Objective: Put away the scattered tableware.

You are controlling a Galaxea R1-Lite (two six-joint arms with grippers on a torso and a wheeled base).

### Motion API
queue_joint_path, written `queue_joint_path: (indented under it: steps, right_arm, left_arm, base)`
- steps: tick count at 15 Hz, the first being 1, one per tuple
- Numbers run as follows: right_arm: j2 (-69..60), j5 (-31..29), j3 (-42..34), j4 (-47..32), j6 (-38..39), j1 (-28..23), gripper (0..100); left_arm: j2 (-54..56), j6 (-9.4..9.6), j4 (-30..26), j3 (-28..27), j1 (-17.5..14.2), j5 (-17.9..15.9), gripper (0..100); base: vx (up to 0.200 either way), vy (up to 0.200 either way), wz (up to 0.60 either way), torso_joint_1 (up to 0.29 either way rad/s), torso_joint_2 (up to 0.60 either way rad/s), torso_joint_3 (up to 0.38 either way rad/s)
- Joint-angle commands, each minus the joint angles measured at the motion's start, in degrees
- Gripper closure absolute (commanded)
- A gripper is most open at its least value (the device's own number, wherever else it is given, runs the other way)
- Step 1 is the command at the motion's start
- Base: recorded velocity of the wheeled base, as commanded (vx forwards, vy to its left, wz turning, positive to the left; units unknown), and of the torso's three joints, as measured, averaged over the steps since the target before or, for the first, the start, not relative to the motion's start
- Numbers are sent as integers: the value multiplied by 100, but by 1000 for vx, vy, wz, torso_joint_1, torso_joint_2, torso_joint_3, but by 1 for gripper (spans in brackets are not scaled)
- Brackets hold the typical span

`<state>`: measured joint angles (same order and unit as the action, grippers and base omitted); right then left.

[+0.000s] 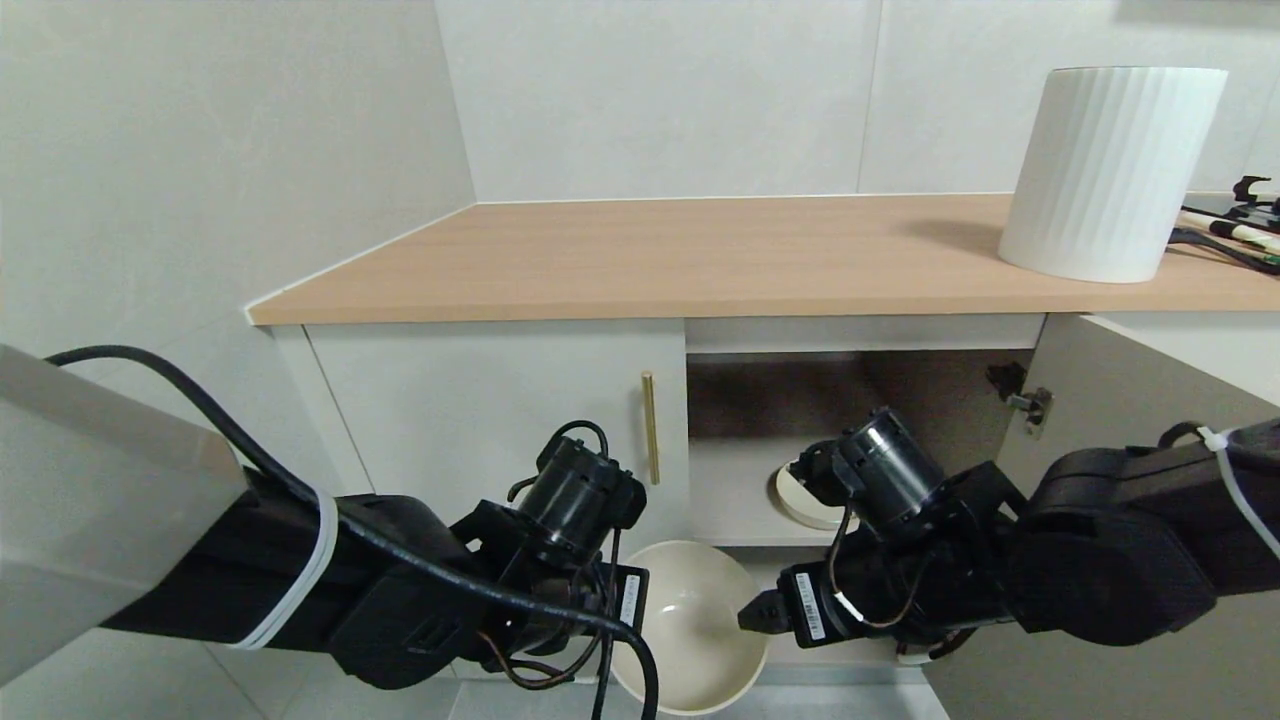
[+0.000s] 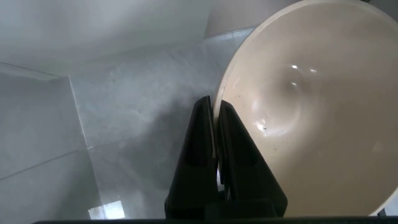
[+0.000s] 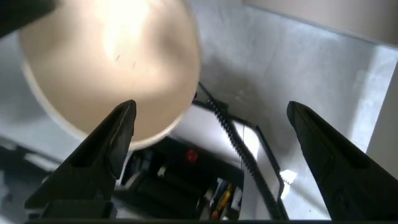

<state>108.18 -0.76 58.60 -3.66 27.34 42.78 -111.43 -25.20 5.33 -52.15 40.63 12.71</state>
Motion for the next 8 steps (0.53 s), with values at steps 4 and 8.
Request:
queue_joint_path:
  steps: [4, 8]
  right_arm:
    - [353, -12, 55, 84, 122, 29, 0]
    - [520, -30, 64, 190, 140, 29, 0]
  left_arm:
    - [8, -20, 3, 3, 103, 117, 100]
    - [25, -20, 12, 3, 112, 117, 100]
  base:
    - [0, 0, 0, 0, 0, 0]
    - [0, 0, 0, 0, 0, 0]
